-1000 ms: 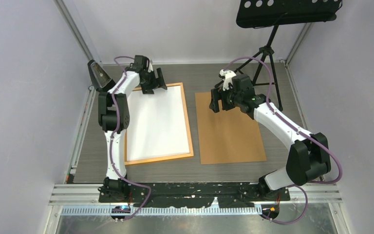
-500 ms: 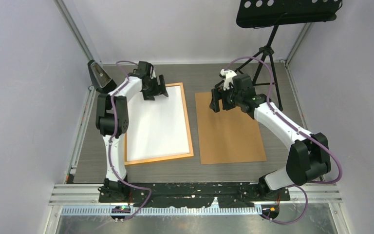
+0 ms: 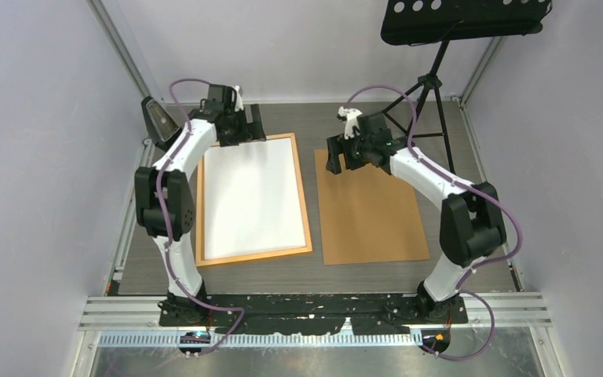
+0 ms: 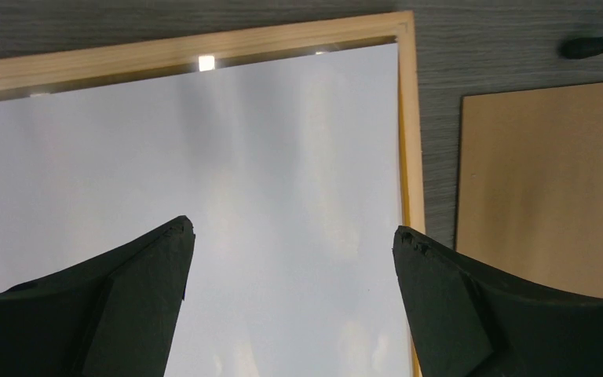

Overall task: Put the photo into the frame
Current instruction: Turn over the photo from the photo frame.

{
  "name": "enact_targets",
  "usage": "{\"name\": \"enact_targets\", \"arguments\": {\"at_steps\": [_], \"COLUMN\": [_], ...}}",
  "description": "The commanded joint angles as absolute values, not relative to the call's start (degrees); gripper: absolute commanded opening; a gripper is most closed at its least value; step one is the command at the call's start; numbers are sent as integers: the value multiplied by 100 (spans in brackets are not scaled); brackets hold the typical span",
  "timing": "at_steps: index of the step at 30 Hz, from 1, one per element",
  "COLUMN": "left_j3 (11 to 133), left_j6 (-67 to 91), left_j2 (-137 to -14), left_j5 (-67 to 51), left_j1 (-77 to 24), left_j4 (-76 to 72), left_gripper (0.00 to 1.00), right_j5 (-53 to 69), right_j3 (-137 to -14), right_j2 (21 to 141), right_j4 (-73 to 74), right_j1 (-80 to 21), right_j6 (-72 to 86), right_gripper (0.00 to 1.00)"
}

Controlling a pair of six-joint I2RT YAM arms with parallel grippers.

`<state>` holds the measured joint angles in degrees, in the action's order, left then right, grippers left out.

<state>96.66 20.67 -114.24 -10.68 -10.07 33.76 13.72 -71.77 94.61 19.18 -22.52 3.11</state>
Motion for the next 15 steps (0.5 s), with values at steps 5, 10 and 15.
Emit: {"name": "enact_targets", "arguments": {"at_steps": [5, 10, 15], "left_j3": [9493, 9013, 8581], "left_j6": [1589, 1340, 1005], "left_j2": [-10555, -10243, -10001], "left_j5": [-1181, -1282, -1282], "left_j1": [-515, -164, 143], "left_j4": [3682, 3590, 3433], "left_gripper": [98, 98, 97], "right_j5": [1306, 1340, 1565], "right_j3": [-8404, -8963, -9518], "right_j2": [10729, 11460, 12135], "right_j4": [1848, 1925, 2026], "right_j1": [-2910, -3096, -3179], "right_j6": [-34, -31, 138], "right_gripper": [83, 82, 79]}}
